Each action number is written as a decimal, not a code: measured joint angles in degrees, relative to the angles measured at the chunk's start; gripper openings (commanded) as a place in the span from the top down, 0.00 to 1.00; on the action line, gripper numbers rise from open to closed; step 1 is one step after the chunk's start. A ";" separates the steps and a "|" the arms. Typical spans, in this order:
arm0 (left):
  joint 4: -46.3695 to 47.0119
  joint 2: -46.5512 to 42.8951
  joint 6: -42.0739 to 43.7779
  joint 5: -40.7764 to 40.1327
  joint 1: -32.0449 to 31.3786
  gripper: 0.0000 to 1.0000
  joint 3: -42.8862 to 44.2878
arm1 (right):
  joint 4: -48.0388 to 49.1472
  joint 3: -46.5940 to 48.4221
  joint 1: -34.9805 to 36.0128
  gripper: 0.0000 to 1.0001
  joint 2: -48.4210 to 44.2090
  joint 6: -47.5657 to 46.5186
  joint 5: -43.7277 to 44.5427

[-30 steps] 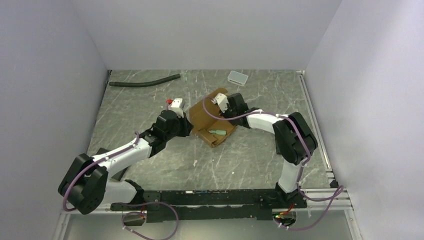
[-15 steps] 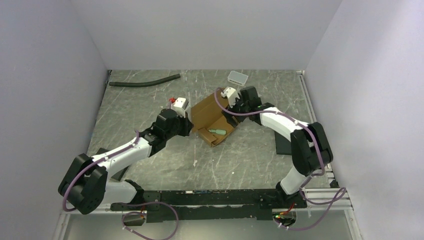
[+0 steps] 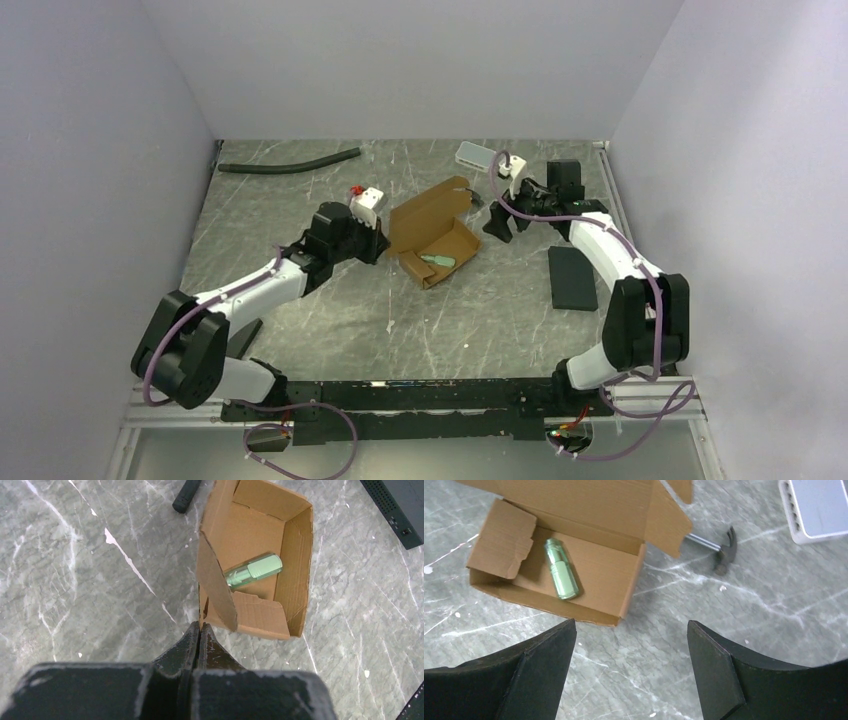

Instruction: Fold the paper box

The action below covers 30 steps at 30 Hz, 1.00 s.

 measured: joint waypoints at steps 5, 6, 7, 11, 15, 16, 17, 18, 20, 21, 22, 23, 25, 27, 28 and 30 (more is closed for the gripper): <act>0.07 1.42 1.51 4.37 2.14 1.00 0.83 | 0.79 2.34 0.31 0.16 4.07 -1.01 -4.11; 0.11 1.53 1.75 5.01 2.45 1.00 0.83 | 1.40 3.61 0.35 0.17 5.75 -0.94 -4.68; 0.09 1.64 2.01 5.53 2.64 1.00 0.85 | 2.03 4.79 0.35 0.18 7.37 -0.76 -5.18; -0.28 2.64 3.10 7.61 3.52 1.00 1.84 | 4.33 11.06 0.42 0.25 15.26 -0.46 -7.58; -1.05 3.80 3.91 9.22 3.98 1.00 3.65 | 4.44 15.17 1.07 0.38 20.24 -1.40 -8.79; -1.22 4.11 4.04 9.53 4.04 1.00 4.02 | 4.31 16.04 1.36 0.44 21.20 -1.64 -8.79; -1.36 4.26 4.15 9.75 4.09 1.00 4.20 | 4.20 16.96 1.60 0.49 22.12 -1.90 -8.81; -1.57 4.46 4.24 9.99 4.13 1.00 4.42 | 4.11 17.38 1.79 0.55 22.51 -2.14 -8.81; -1.86 4.79 4.24 10.21 4.26 1.00 4.68 | 3.76 18.34 2.12 0.69 23.28 -2.38 -8.79; -1.86 4.87 4.22 10.21 4.31 1.00 4.68 | 3.58 18.43 2.29 0.78 23.32 -2.64 -8.85; -2.01 4.92 4.09 10.19 4.39 1.00 4.68 | 3.43 18.43 2.47 0.84 23.32 -2.78 -8.96; -2.12 4.92 3.98 10.16 4.48 1.00 4.68 | 3.43 18.40 2.60 0.90 23.30 -2.91 -8.98; -2.16 4.94 3.37 10.10 4.63 1.00 4.70 | 3.50 18.05 2.73 0.99 23.19 -2.93 -8.79; -2.16 5.25 2.29 9.94 4.68 1.00 5.11 | 4.44 16.00 2.95 1.00 22.01 -2.27 -8.55; -2.23 5.51 1.57 9.88 4.72 1.00 5.46 | 5.05 14.84 3.04 1.00 21.11 -2.19 -8.09; -2.21 5.99 0.00 9.81 4.92 0.95 5.77 | 6.67 11.87 3.19 1.00 18.53 -1.55 -6.69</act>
